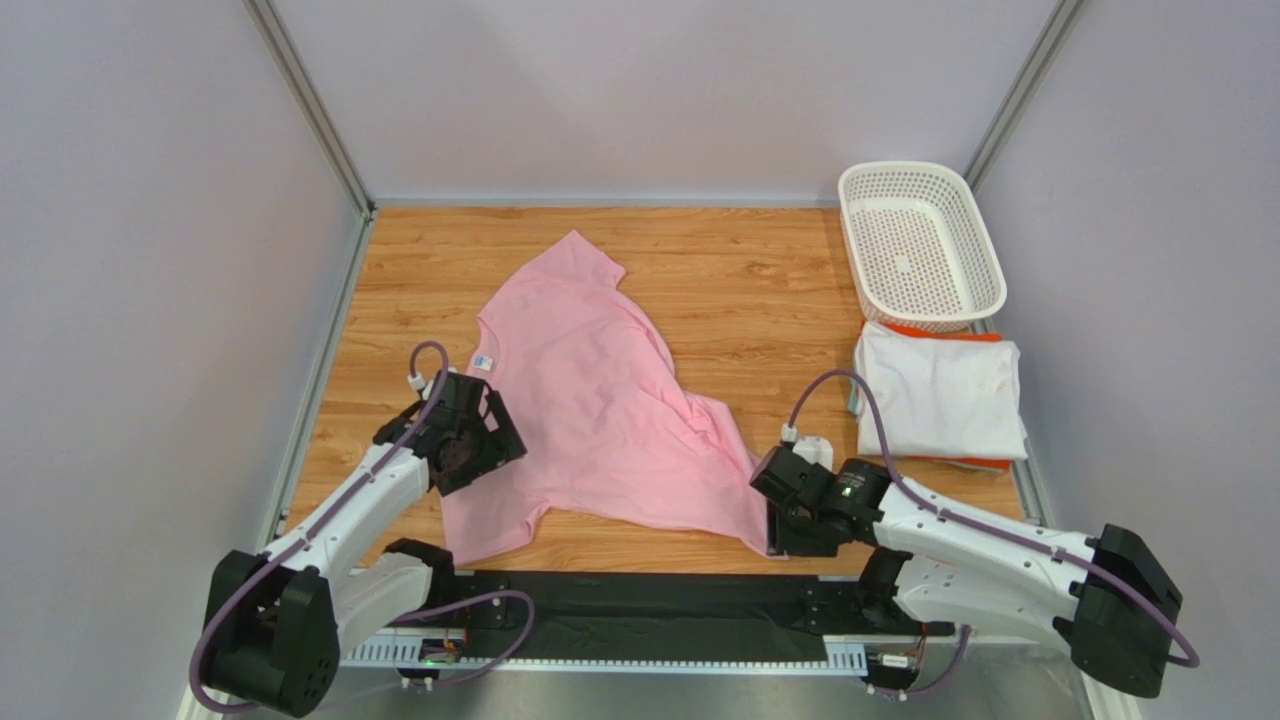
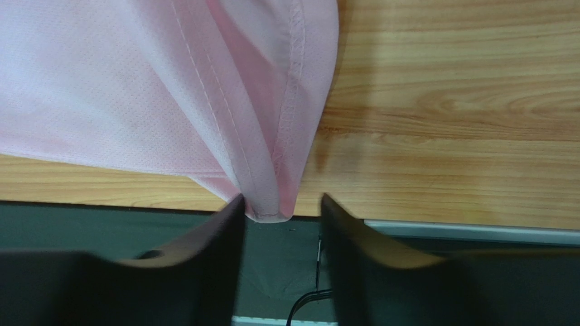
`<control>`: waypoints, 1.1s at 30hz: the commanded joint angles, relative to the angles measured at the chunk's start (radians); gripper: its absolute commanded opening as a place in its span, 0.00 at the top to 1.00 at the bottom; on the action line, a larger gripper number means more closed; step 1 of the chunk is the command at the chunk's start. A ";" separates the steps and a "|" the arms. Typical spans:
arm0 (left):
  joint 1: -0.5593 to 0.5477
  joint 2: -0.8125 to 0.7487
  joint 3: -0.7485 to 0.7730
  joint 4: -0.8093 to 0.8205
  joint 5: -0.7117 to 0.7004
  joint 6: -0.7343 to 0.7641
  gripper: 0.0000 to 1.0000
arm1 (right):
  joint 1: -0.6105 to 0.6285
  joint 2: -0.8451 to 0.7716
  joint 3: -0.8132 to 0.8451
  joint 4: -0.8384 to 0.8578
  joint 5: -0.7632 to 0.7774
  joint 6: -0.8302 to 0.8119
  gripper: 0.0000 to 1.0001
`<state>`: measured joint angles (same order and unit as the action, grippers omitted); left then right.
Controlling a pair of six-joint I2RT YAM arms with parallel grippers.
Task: Fold and stack the t-shirts
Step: Flatten the tshirt out
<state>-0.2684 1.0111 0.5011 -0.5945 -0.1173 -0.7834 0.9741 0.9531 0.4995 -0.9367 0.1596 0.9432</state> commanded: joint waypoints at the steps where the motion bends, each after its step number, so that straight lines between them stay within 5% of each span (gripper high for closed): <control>1: 0.000 0.003 0.042 -0.001 -0.019 0.006 0.00 | 0.035 -0.039 0.026 -0.040 0.007 0.045 0.47; 7: 0.000 0.000 0.054 -0.004 -0.013 0.013 0.00 | 0.040 -0.076 0.149 -0.017 0.122 -0.115 0.29; 11: 0.000 0.010 0.063 0.001 -0.015 0.015 0.00 | 0.022 -0.004 0.220 -0.004 0.326 -0.130 0.25; 22: 0.000 0.073 0.080 0.012 -0.035 0.021 0.00 | -0.253 0.292 0.185 0.377 0.044 -0.360 0.32; 27: 0.000 0.136 0.096 0.036 -0.035 0.023 0.00 | -0.311 0.459 0.214 0.426 0.025 -0.388 0.46; 30: 0.000 0.190 0.120 0.038 -0.045 0.027 0.00 | -0.372 0.535 0.228 0.461 0.001 -0.400 0.79; 33: 0.000 0.254 0.155 0.039 -0.071 0.032 0.00 | -0.435 0.591 0.272 0.466 0.023 -0.435 1.00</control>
<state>-0.2684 1.2282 0.6018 -0.5827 -0.1543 -0.7750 0.5945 1.4807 0.7624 -0.5121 0.1646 0.5579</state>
